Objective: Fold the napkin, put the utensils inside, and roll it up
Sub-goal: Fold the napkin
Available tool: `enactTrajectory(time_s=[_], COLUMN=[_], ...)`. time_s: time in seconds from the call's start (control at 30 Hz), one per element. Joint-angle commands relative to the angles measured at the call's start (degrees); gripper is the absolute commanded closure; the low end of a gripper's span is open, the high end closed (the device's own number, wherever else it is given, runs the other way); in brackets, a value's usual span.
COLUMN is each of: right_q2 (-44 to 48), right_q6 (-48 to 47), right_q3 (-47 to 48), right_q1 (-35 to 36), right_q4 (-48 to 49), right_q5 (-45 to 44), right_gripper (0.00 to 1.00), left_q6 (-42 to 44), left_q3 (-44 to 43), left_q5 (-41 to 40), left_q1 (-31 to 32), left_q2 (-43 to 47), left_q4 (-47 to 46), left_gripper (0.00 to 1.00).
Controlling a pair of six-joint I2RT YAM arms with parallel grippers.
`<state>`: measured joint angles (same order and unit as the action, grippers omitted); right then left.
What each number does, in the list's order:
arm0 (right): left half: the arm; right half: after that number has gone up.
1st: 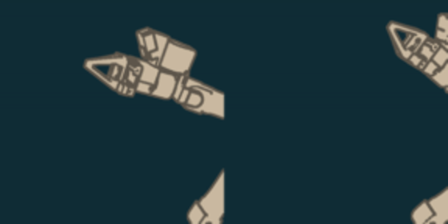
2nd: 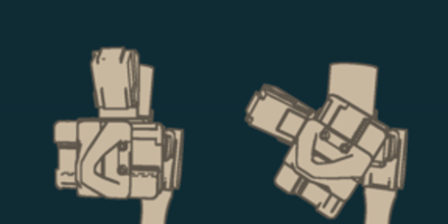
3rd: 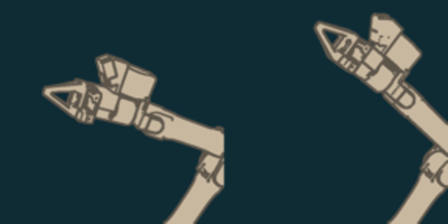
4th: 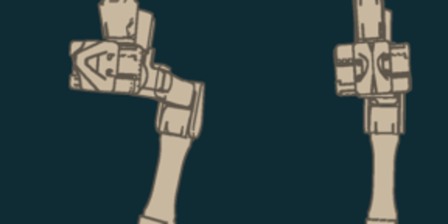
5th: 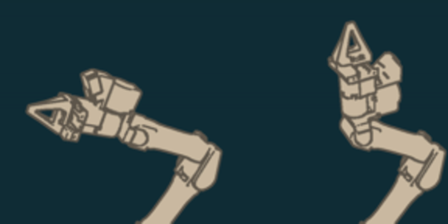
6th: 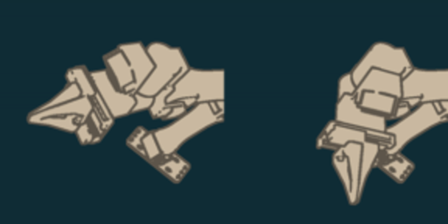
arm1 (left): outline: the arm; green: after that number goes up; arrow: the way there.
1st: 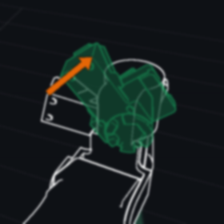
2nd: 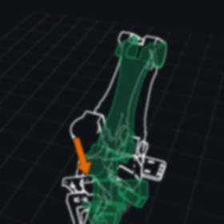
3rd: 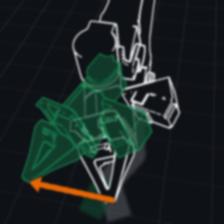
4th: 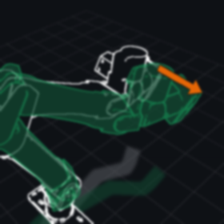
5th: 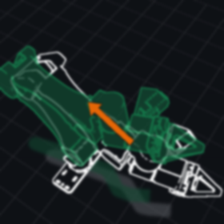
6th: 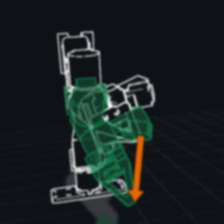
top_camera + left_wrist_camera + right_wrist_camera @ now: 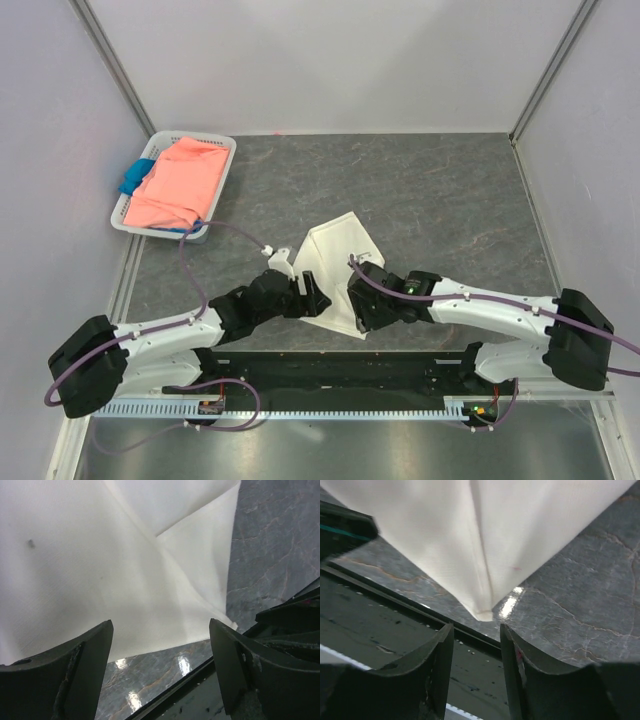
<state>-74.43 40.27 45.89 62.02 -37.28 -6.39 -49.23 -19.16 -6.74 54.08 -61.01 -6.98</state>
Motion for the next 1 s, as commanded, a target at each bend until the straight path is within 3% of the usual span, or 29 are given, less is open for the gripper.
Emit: enactTrajectory(time_s=[0.0, 0.17, 0.4, 0.97], right_q2=[3.50, 2.72, -1.67, -6.69], right_q6=[0.86, 2.79, 4.38, 6.92], right_q3=[4.30, 2.63, 1.92, -5.72], right_q1=[0.12, 0.21, 0.21, 0.21], right_q4=[-0.87, 4.48, 11.43, 17.50], right_q5=[-2.48, -3.63, -3.54, -0.90], right_gripper=[0.50, 0.56, 0.68, 0.73], left_q6=[5.19, 6.34, 7.48, 5.99], left_q3=[-8.17, -9.68, -5.37, 1.93], left_q5=[-1.07, -5.03, -3.28, 3.75], left_q1=[-0.12, -2.75, -13.29, -17.79], left_q2=[2.12, 6.86, 14.34, 10.92], left_q4=[5.03, 13.12, 19.81, 15.78], left_gripper=[0.14, 0.14, 0.15, 0.26])
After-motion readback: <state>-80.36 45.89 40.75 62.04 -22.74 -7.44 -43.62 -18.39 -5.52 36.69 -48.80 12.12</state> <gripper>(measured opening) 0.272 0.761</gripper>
